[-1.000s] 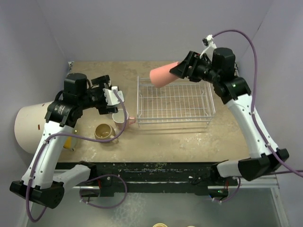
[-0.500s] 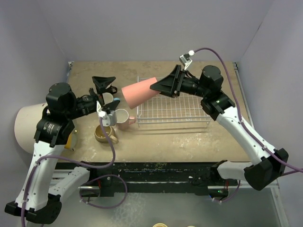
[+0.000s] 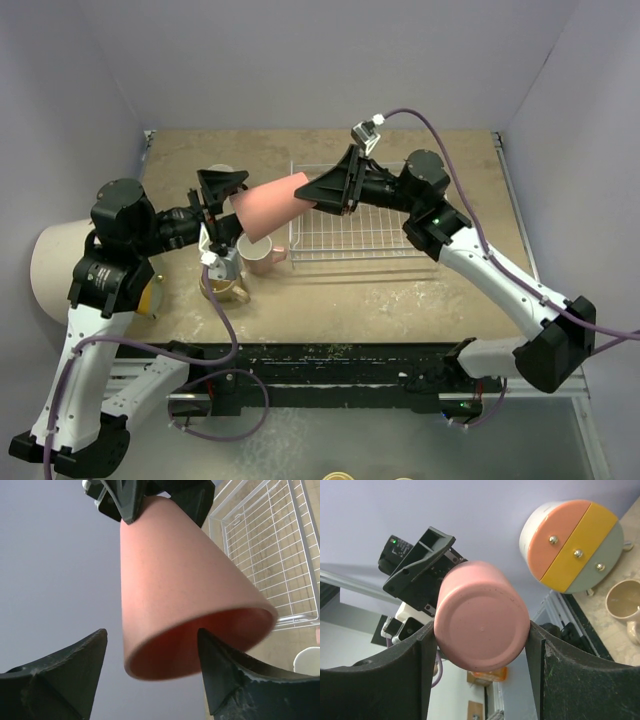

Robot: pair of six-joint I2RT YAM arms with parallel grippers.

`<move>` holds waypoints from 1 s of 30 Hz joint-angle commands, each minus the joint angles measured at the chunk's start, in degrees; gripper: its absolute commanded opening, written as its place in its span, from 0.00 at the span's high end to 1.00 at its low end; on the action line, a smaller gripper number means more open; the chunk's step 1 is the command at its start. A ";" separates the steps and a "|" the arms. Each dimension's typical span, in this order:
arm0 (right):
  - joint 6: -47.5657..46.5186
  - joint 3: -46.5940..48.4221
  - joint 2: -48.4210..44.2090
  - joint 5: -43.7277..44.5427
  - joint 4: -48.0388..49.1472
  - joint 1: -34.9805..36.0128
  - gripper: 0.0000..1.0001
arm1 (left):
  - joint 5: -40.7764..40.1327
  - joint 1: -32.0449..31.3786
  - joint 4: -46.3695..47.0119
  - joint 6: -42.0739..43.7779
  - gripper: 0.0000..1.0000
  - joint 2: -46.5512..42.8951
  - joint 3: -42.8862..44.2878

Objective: Unload the cups from the dish rack

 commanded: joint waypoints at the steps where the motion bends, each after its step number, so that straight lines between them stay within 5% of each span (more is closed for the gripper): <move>1: 1.79 0.21 0.87 1.04 5.58 1.81 0.72 | 2.60 0.18 -0.36 1.45 0.29 -0.47 0.82; 7: 2.05 -1.02 1.61 1.47 6.80 1.94 0.72 | 1.82 0.16 -2.57 2.30 0.53 -1.29 0.83; 8: 1.96 -0.99 1.71 1.55 6.59 2.04 0.70 | 1.59 0.17 -2.61 2.48 0.61 -1.39 0.64; 10: 1.28 -0.88 1.54 2.08 5.49 2.07 0.60 | 1.03 0.23 -1.57 1.24 0.94 -1.70 0.07; 11: 1.06 -0.63 1.28 2.16 3.96 2.07 0.54 | 0.59 0.17 -0.30 -0.16 1.00 -1.97 -0.51; 16: -8.81 3.38 -0.56 4.67 -11.23 0.21 0.10 | -6.13 0.16 -2.46 0.50 1.00 0.35 -1.20; 18: -14.47 5.95 -1.00 7.58 -20.18 -1.48 0.00 | -12.50 0.15 -4.76 -1.56 1.00 3.96 0.35; 23: -23.63 7.24 -4.33 11.24 -34.10 -10.62 0.00 | -28.42 0.25 -13.73 -8.11 1.00 16.80 8.05; 30: -35.05 11.07 -7.13 19.93 -48.74 -16.11 0.00 | -37.35 0.24 -28.99 -14.76 1.00 36.81 24.70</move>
